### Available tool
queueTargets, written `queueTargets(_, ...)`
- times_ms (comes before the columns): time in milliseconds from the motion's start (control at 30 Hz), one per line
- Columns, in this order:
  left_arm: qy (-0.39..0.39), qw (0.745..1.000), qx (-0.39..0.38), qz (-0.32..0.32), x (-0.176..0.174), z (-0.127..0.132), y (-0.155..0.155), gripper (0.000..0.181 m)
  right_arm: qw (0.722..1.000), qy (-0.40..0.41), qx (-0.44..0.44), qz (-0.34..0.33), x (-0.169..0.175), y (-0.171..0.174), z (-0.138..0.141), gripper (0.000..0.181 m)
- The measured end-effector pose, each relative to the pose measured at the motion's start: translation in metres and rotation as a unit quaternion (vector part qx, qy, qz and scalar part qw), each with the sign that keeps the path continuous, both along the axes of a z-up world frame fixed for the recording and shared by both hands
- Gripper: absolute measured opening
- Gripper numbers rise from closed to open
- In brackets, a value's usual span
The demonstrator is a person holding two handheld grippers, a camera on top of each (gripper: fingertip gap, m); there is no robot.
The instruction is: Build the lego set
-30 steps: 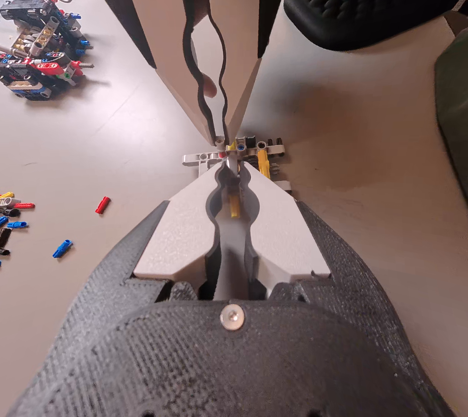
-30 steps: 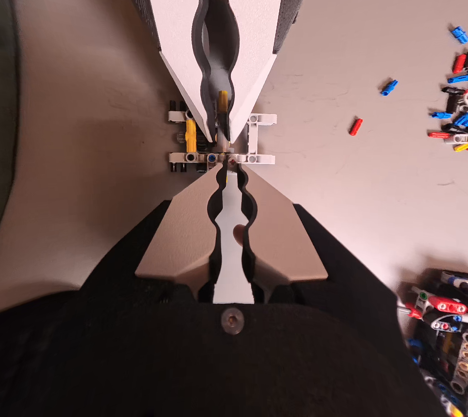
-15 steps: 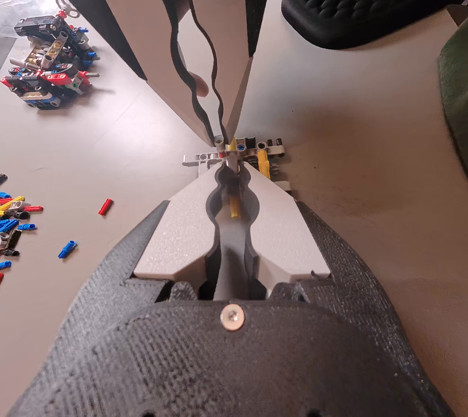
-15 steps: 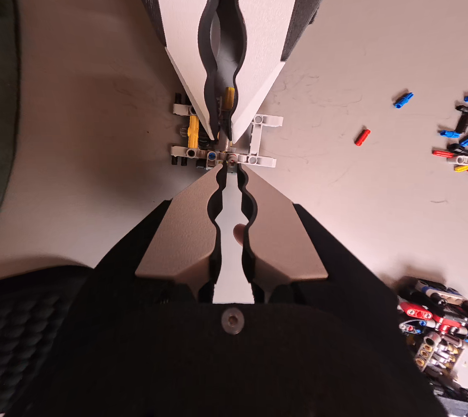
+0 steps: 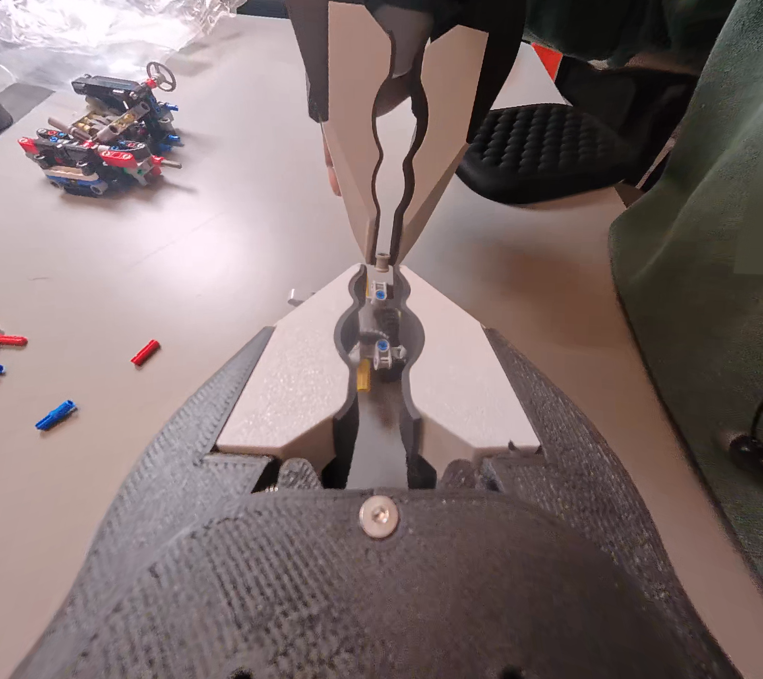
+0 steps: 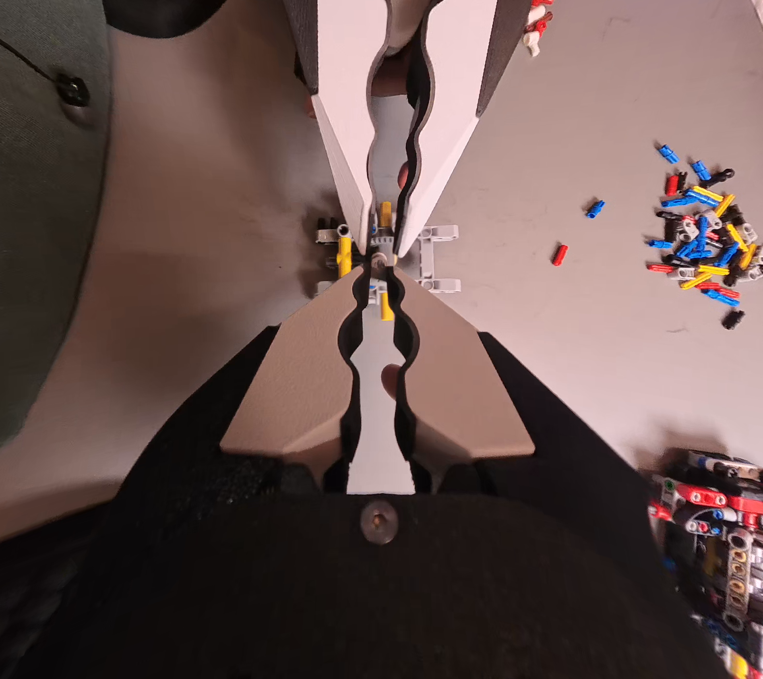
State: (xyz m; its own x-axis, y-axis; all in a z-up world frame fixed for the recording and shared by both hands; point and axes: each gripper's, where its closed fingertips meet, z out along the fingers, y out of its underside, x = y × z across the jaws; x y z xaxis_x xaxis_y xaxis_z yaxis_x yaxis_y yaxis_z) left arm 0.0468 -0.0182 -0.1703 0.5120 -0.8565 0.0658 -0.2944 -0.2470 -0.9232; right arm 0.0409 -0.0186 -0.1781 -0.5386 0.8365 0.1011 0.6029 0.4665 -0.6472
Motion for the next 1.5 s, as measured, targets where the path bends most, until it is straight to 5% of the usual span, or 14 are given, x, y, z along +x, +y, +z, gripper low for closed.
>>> queueTargets(1100,-0.009,0.999,0.038,-0.025,0.021,0.007,-0.016,0.004,0.996,0.069,-0.039,-0.041,0.018,-0.019,0.015,0.006)
queueTargets(1300,0.042,0.999,0.016,0.016,-0.011,-0.005,-0.004,0.028,0.998,0.023,-0.01,-0.064,0.011,0.002,0.002,0.006)
queueTargets(1500,0.07,0.995,-0.045,0.047,-0.041,-0.032,-0.006,0.028,0.998,-0.028,0.022,-0.047,0.001,0.013,-0.015,0.006)
